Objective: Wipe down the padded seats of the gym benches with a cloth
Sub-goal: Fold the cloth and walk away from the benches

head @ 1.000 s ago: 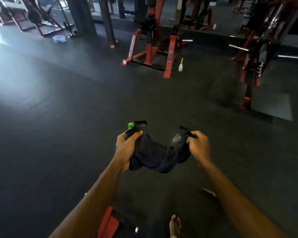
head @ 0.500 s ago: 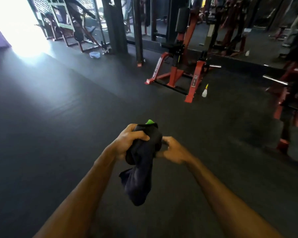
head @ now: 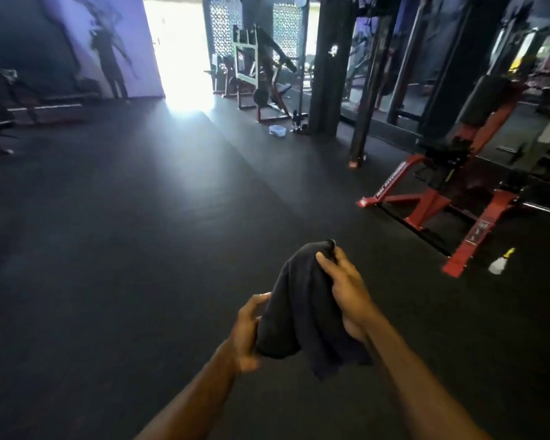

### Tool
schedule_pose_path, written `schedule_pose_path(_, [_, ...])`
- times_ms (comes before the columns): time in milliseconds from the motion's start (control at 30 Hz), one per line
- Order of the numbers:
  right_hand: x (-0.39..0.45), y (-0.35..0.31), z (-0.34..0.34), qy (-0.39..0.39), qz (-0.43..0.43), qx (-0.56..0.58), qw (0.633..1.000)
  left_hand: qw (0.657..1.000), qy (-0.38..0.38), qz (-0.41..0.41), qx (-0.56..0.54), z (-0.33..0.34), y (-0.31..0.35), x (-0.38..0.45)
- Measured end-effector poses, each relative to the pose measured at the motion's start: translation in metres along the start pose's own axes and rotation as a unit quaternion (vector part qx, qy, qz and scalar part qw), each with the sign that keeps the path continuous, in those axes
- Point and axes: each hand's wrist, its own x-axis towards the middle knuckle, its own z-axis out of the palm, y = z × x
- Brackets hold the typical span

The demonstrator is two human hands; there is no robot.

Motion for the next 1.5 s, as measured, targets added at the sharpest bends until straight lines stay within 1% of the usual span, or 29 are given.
schedule_pose_path(67, [0.030,-0.006,0.013,-0.037,-0.005,0.010,0.999,1.000,-0.006,0.023,-0.008,-0.016,0.029,0.016])
schedule_pose_path(167, [0.080,-0.009,0.026,-0.090,0.007,0.004,0.996,0.996,0.020,0.075,-0.054,-0.054,0.072,0.046])
schedule_pose_path(233, [0.111,-0.010,0.033,-0.106,0.010,-0.012,0.994,0.988,0.013,0.120,-0.097,-0.071,0.094,0.054])
schedule_pose_path(267, [0.135,-0.007,0.040,-0.105,0.014,-0.024,0.994,0.985,-0.002,0.140,-0.097,-0.082,0.105,0.060])
schedule_pose_path(333, [0.177,0.001,0.055,-0.110,0.027,-0.046,0.992,0.989,0.006,0.147,-0.032,-0.095,0.123,0.067])
schedule_pose_path(400, [0.215,0.013,0.070,-0.139,0.049,-0.073,0.986,0.988,0.061,0.120,0.078,-0.103,0.140,0.079])
schedule_pose_path(433, [0.240,0.019,0.081,-0.165,0.060,-0.106,0.979,0.982,0.091,0.122,0.109,-0.109,0.152,0.090])
schedule_pose_path(500, [0.287,0.027,0.097,-0.223,0.070,-0.215,0.948,0.969,0.161,0.154,0.102,-0.124,0.178,0.113])
schedule_pose_path(567, [0.336,0.037,0.113,-0.271,0.040,-0.347,0.897,0.945,0.248,0.203,0.062,-0.140,0.205,0.133])
schedule_pose_path(600, [0.366,0.043,0.126,-0.293,0.017,-0.396,0.870,0.928,0.294,0.221,0.057,-0.151,0.222,0.145])
schedule_pose_path(633, [0.387,0.047,0.136,-0.302,-0.005,-0.424,0.854,0.912,0.333,0.231,0.069,-0.153,0.235,0.151])
schedule_pose_path(700, [0.426,0.047,0.161,-0.286,-0.044,-0.448,0.846,0.867,0.418,0.251,0.101,-0.167,0.260,0.162])
schedule_pose_path(767, [0.452,0.041,0.185,-0.246,-0.089,-0.447,0.855,0.808,0.497,0.262,0.175,-0.187,0.280,0.168])
schedule_pose_path(800, [0.464,0.035,0.196,-0.252,-0.093,-0.424,0.865,0.779,0.529,0.260,0.216,-0.193,0.290,0.168])
schedule_pose_path(833, [0.475,0.028,0.207,-0.282,-0.098,-0.407,0.863,0.749,0.559,0.251,0.253,-0.198,0.300,0.168])
schedule_pose_path(900, [0.502,0.016,0.234,-0.379,-0.117,-0.403,0.825,0.697,0.612,0.250,0.278,-0.211,0.322,0.168])
schedule_pose_path(933, [0.518,0.016,0.254,-0.438,-0.126,-0.419,0.785,0.673,0.646,0.248,0.262,-0.215,0.333,0.166])
schedule_pose_path(967, [0.527,0.015,0.267,-0.477,-0.146,-0.451,0.740,0.658,0.667,0.251,0.242,-0.211,0.344,0.164])
schedule_pose_path(1000, [0.533,0.017,0.285,-0.507,-0.166,-0.482,0.695,0.649,0.685,0.247,0.219,-0.214,0.349,0.159])
schedule_pose_path(1033, [0.539,0.018,0.298,-0.517,-0.184,-0.509,0.663,0.655,0.677,0.262,0.207,-0.214,0.354,0.155])
schedule_pose_path(1067, [0.544,0.022,0.314,-0.517,-0.205,-0.522,0.647,0.671,0.656,0.273,0.213,-0.213,0.359,0.148])
schedule_pose_path(1100, [0.546,0.024,0.327,-0.507,-0.217,-0.523,0.650,0.689,0.626,0.276,0.238,-0.217,0.361,0.143])
schedule_pose_path(1167, [0.549,0.027,0.363,-0.483,-0.244,-0.505,0.673,0.691,0.599,0.245,0.322,-0.231,0.366,0.126])
schedule_pose_path(1200, [0.549,0.029,0.378,-0.473,-0.260,-0.484,0.688,0.675,0.603,0.229,0.359,-0.238,0.369,0.118])
schedule_pose_path(1267, [0.542,0.032,0.415,-0.472,-0.312,-0.430,0.704,0.616,0.646,0.231,0.387,-0.254,0.378,0.100])
schedule_pose_path(1333, [0.528,0.033,0.451,-0.473,-0.317,-0.377,0.730,0.556,0.710,0.232,0.364,-0.275,0.390,0.081])
schedule_pose_path(1367, [0.522,0.035,0.466,-0.475,-0.298,-0.359,0.746,0.533,0.731,0.236,0.355,-0.285,0.396,0.072])
schedule_pose_path(1433, [0.509,0.045,0.506,-0.475,-0.248,-0.327,0.779,0.507,0.750,0.259,0.337,-0.311,0.411,0.053])
schedule_pose_path(1500, [0.496,0.057,0.550,-0.458,-0.195,-0.322,0.805,0.505,0.760,0.281,0.296,-0.337,0.427,0.039])
